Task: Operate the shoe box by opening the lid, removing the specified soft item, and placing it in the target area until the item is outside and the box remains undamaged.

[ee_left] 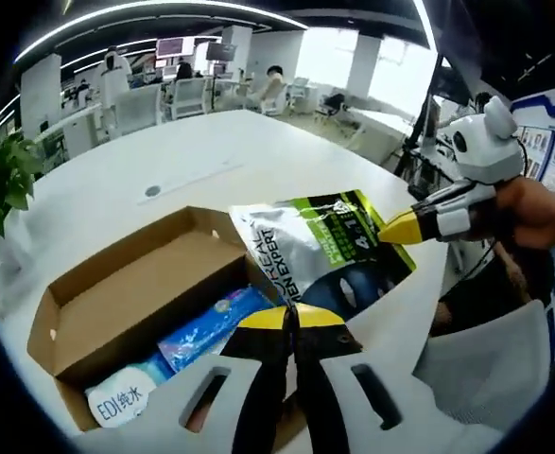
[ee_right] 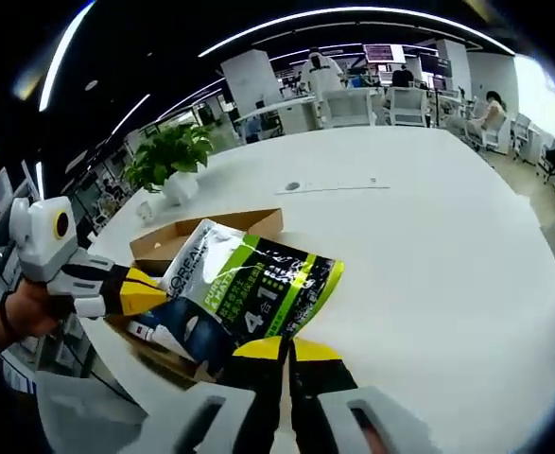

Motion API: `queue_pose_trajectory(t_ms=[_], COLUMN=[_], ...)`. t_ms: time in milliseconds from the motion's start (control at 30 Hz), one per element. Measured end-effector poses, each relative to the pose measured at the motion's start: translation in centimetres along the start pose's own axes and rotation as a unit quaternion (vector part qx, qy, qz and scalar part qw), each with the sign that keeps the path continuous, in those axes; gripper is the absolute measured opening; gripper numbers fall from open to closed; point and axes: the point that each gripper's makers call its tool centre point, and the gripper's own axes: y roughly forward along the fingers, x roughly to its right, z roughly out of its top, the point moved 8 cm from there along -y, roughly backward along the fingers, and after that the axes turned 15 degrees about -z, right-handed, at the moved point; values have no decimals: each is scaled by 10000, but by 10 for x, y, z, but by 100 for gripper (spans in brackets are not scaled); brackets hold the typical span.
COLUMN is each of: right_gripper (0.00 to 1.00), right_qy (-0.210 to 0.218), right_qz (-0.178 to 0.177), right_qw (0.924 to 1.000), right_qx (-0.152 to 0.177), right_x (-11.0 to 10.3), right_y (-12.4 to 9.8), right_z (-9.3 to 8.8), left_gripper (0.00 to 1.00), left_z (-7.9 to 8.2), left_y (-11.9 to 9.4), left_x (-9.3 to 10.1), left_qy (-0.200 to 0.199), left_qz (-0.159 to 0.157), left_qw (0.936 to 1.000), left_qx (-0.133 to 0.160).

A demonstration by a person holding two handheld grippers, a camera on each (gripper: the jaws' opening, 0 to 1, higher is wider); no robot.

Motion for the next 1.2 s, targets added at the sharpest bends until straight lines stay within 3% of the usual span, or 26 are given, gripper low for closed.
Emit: queue_pose_trajectory(t_ms=[500, 1200], right_gripper=[0, 0], right_qy=[142, -390], right_qz=[-165, -40], right_qw=[9997, 9979], right_qx=[-65, -506], right_x=[40, 56], right_y=[5, 61], right_z=[3, 24], left_gripper=[0, 0], left_z=[20, 7], left_y=[37, 72], left_x=[13, 1], left_qy=[186, -1], left_qz=[-177, -30], left_qw=[9995, 9978], left_qx=[-180, -664])
